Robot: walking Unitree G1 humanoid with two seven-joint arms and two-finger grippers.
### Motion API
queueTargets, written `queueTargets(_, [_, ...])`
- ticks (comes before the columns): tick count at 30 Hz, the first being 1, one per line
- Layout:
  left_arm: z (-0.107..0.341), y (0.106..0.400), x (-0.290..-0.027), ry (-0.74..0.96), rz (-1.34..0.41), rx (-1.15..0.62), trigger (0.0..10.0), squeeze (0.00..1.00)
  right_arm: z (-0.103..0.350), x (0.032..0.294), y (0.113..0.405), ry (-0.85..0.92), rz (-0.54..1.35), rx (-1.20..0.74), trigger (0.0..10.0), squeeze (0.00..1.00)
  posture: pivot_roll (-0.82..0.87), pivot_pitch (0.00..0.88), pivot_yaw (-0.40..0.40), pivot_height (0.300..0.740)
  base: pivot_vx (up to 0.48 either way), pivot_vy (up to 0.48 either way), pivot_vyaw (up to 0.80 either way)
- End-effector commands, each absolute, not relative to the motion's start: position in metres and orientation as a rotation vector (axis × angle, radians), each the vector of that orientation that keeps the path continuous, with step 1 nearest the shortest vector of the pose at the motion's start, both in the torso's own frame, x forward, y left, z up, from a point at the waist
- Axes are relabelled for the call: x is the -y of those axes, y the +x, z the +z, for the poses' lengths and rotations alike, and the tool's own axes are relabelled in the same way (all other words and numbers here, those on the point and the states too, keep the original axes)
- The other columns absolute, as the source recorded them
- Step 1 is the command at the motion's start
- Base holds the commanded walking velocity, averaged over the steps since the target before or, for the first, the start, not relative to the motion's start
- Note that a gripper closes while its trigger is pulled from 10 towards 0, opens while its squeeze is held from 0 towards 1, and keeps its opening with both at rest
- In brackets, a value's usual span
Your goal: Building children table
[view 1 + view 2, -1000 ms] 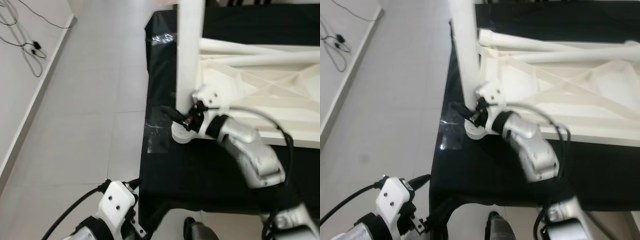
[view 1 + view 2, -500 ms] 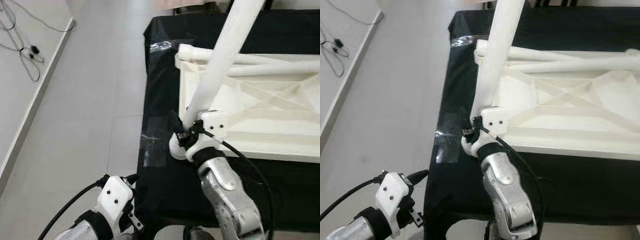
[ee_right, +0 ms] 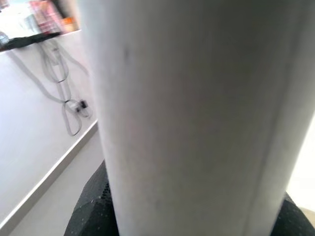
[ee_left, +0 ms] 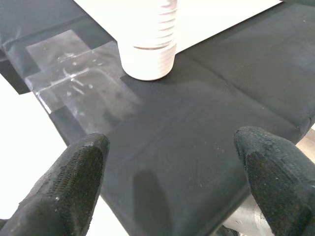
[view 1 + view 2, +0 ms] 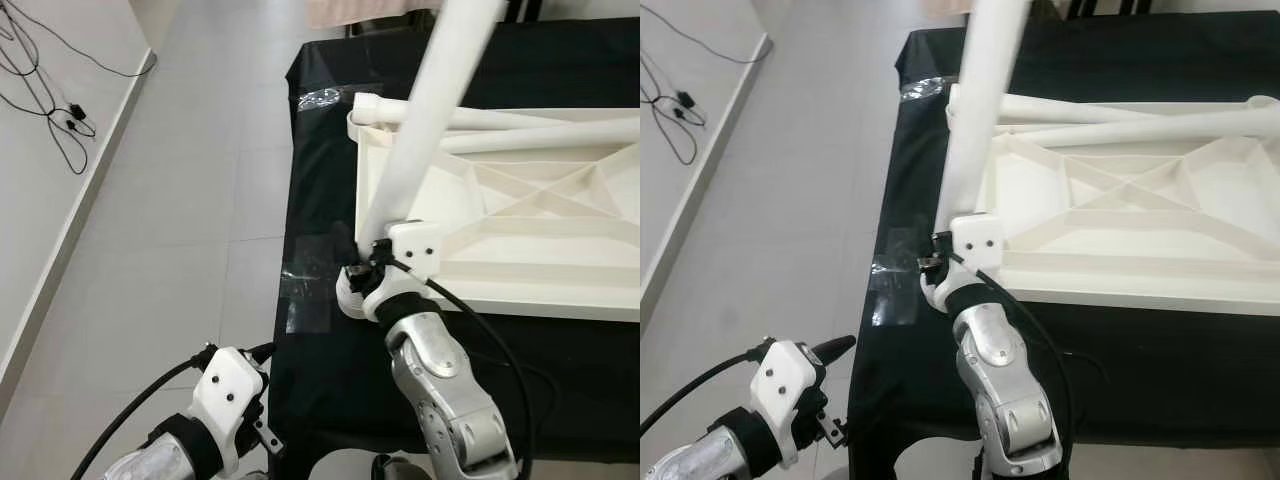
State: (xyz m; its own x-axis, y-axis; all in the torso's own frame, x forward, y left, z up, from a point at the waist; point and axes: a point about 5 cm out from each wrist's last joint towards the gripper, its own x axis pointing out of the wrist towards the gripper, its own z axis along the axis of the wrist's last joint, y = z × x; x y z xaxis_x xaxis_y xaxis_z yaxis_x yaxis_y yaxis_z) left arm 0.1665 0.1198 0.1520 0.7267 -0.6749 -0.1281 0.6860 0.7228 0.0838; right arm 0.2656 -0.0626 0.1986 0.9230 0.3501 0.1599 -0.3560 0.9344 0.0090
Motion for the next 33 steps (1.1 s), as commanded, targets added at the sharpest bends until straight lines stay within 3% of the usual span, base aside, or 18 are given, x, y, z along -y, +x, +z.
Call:
queueTargets(1, [0.145, 0.166, -0.124, 0.155, -0.745, -0.126, 10.0, 0.0, 0.181, 0.047, 0.264, -0.025, 0.48, 0.067, 10.0, 0.0, 0.06, 0.208, 0.068, 0.74, 0.0, 0.0, 0.0])
queueTargets(8, [0.145, 0.167, -0.124, 0.157, -0.744, -0.121, 10.0, 0.0, 0.181, 0.046, 0.265, -0.104, 0.577, 0.064, 10.0, 0.0, 0.06, 0.206, 0.067, 0.74, 0.0, 0.0, 0.0])
queueTargets(9, [0.146, 0.168, -0.124, 0.16, -0.743, -0.117, 10.0, 0.0, 0.182, 0.052, 0.265, -0.176, 0.732, 0.065, 10.0, 0.0, 0.05, 0.209, 0.067, 0.74, 0.0, 0.0, 0.0])
queueTargets(14, [0.146, 0.168, -0.124, 0.161, -0.743, -0.114, 10.0, 0.0, 0.183, 0.055, 0.265, -0.201, 0.787, 0.065, 10.0, 0.0, 0.05, 0.209, 0.067, 0.74, 0.0, 0.0, 0.0])
queueTargets(16, [0.146, 0.167, -0.124, 0.157, -0.746, -0.114, 10.0, 0.0, 0.208, 0.079, 0.284, -0.04, 0.915, 0.165, 10.0, 0.0, 0.06, 0.214, 0.072, 0.74, 0.0, 0.0, 0.0])
queueTargets(18, [0.146, 0.167, -0.124, 0.156, -0.747, -0.114, 10.0, 0.0, 0.215, 0.085, 0.286, -0.003, 0.965, 0.197, 10.0, 0.0, 0.06, 0.214, 0.072, 0.74, 0.0, 0.0, 0.0])
queueTargets(21, [0.147, 0.164, -0.123, 0.151, -0.754, -0.115, 10.0, 0.0, 0.238, 0.11, 0.299, -0.026, 1.228, 0.266, 10.0, 0.0, 0.07, 0.229, 0.077, 0.74, 0.0, 0.0, 0.0])
queueTargets(23, [0.147, 0.164, -0.123, 0.15, -0.755, -0.115, 10.0, 0.0, 0.24, 0.113, 0.299, -0.017, 1.259, 0.266, 10.0, 0.0, 0.07, 0.229, 0.077, 0.74, 0.0, 0.0, 0.0])
queueTargets(27, [0.15, 0.157, -0.123, 0.139, -0.769, -0.122, 10.0, 0.0, 0.244, 0.125, 0.318, -0.147, 1.432, 0.196, 10.0, 0.0, 0.09, 0.259, 0.083, 0.74, 0.0, 0.0, 0.0])
queueTargets(33, [0.151, 0.149, -0.124, 0.131, -0.775, -0.135, 10.0, 0.0, 0.239, 0.123, 0.327, -0.299, 1.515, 0.142, 10.0, 0.0, 0.1, 0.276, 0.093, 0.74, 0.0, 0.0, 0.0])
